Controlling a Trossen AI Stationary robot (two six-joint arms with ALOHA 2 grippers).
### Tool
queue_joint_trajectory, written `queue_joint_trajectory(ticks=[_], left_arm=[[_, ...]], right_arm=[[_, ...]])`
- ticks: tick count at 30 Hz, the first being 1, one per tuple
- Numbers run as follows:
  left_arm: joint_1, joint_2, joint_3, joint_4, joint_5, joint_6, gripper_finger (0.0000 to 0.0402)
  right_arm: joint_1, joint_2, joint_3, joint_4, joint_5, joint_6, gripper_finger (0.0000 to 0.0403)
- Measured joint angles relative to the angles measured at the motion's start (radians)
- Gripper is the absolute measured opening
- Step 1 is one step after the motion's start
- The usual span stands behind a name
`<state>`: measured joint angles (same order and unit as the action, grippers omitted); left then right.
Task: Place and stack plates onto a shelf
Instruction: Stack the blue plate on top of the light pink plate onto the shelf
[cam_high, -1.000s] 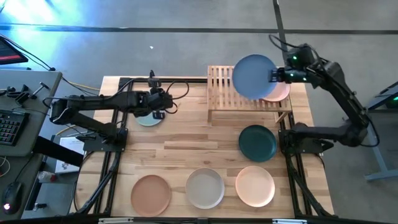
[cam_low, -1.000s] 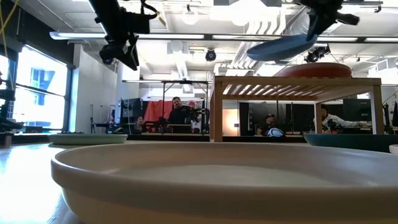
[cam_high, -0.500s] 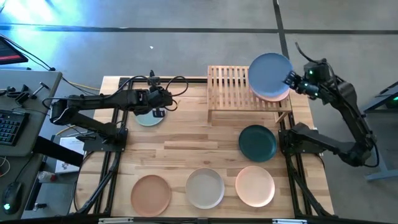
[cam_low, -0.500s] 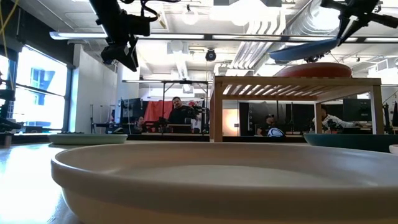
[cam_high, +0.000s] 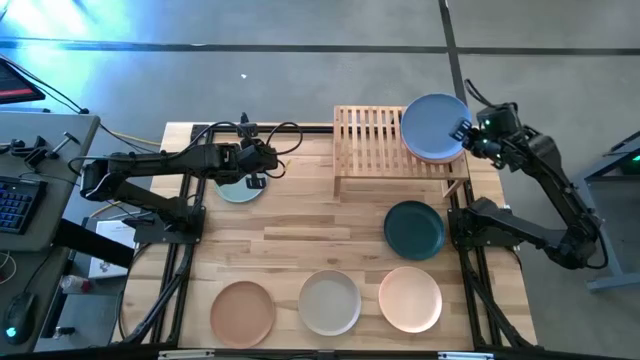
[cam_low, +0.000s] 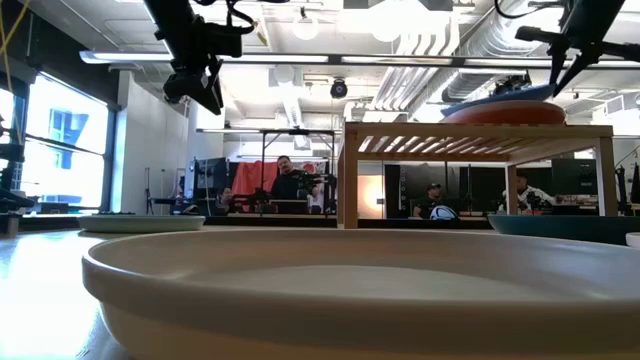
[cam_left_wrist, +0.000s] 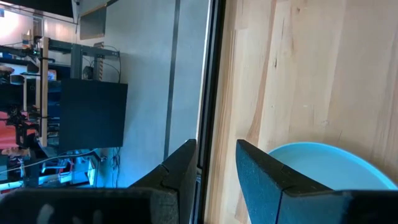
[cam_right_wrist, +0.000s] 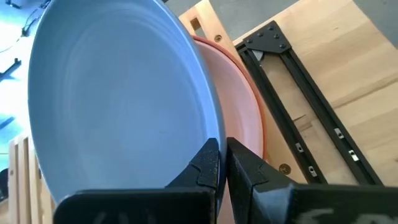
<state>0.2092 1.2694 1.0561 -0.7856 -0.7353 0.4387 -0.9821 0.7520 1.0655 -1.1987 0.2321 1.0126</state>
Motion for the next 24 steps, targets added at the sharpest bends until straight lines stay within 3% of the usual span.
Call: queue_joint_trajectory(ticks=[24], left_arm=[[0.0,0.0,0.0,0.001,0.0,-0.002,0.0102]], right_arm=[[0.0,0.002,-0.016,0.004,-0.006,-0.043,0.0001]])
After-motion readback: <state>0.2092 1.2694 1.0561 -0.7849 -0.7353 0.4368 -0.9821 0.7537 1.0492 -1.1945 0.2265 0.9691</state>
